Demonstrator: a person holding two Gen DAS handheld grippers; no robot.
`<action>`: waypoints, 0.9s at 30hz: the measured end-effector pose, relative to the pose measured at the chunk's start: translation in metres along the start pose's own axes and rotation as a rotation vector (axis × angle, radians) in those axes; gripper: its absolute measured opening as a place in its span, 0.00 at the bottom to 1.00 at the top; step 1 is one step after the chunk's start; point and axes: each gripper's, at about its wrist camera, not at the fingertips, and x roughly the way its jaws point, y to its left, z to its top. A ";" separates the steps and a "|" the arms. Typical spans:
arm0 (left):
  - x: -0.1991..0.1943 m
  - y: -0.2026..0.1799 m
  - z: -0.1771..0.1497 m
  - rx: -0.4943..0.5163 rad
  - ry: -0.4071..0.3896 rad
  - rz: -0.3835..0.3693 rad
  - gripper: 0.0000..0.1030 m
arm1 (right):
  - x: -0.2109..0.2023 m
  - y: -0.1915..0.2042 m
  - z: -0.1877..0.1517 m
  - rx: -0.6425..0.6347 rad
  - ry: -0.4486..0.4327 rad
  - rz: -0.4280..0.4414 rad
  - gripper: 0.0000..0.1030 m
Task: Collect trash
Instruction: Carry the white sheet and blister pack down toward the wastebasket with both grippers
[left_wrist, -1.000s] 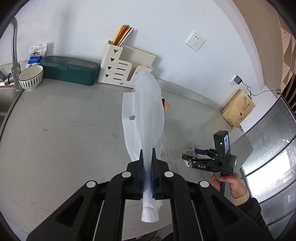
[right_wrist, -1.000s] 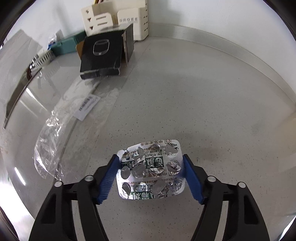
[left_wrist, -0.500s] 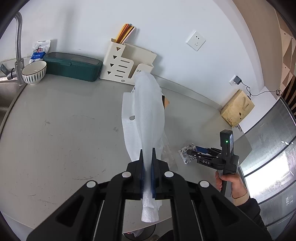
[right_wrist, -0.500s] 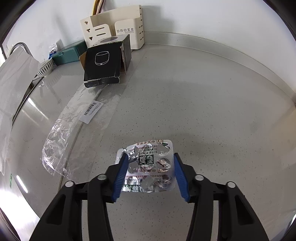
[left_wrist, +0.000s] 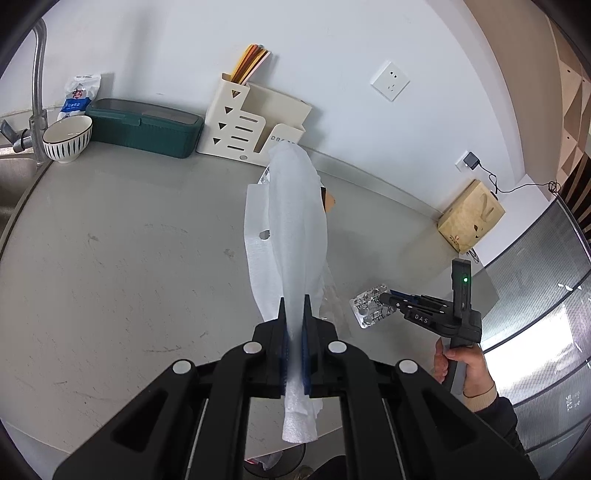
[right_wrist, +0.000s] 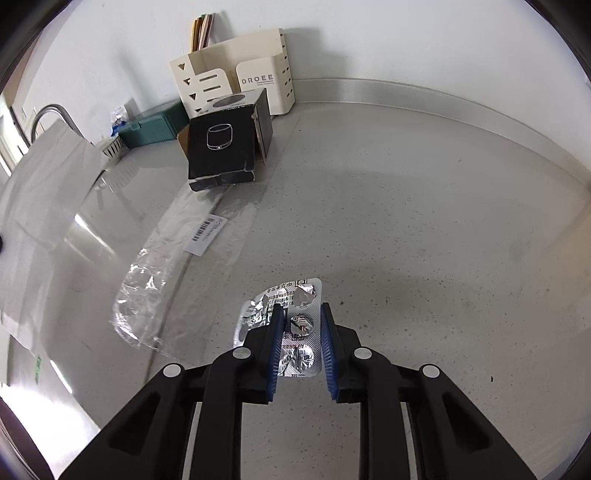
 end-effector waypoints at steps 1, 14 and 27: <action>0.000 0.000 0.000 0.000 0.000 -0.002 0.06 | -0.002 0.001 0.000 -0.002 -0.007 -0.009 0.22; -0.010 -0.007 -0.004 0.005 -0.003 -0.013 0.06 | -0.026 0.012 -0.006 -0.028 -0.046 -0.015 0.15; -0.024 -0.029 -0.026 0.027 0.007 -0.021 0.06 | -0.058 0.029 -0.026 -0.053 -0.092 -0.011 0.10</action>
